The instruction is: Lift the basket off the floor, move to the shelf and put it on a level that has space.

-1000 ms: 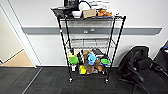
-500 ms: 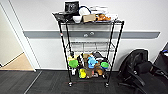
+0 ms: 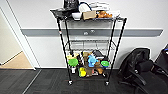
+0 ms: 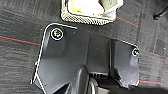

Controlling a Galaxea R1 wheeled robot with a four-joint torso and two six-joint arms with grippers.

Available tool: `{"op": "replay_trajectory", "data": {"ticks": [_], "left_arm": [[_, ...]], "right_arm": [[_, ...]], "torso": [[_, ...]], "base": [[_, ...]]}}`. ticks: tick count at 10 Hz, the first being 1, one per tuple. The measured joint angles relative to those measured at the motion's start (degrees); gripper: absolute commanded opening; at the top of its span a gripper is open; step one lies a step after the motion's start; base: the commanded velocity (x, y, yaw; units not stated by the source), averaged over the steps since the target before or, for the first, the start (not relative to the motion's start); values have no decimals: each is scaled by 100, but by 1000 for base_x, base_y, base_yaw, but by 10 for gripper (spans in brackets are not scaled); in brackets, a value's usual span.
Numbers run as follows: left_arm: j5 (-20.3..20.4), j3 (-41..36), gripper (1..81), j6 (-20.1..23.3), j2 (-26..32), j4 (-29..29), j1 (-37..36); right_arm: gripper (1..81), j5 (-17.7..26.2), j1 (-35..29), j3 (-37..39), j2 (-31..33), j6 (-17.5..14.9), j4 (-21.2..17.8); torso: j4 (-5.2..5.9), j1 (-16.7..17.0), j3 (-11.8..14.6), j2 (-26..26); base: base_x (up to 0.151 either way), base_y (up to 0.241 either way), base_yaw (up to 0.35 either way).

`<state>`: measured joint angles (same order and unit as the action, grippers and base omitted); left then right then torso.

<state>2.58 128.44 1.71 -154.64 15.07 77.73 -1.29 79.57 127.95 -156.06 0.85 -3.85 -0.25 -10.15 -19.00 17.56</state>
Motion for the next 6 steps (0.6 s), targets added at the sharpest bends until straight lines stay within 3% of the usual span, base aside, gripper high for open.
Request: {"op": "replay_trajectory", "data": {"ticks": [6], "left_arm": [[85,45,811,0,-79,2,-15]], "right_arm": [[811,-33,-201,124,2,2,-2]], "torso": [[0,-750,-1095,1169]], "base": [[0,0,0]]}}
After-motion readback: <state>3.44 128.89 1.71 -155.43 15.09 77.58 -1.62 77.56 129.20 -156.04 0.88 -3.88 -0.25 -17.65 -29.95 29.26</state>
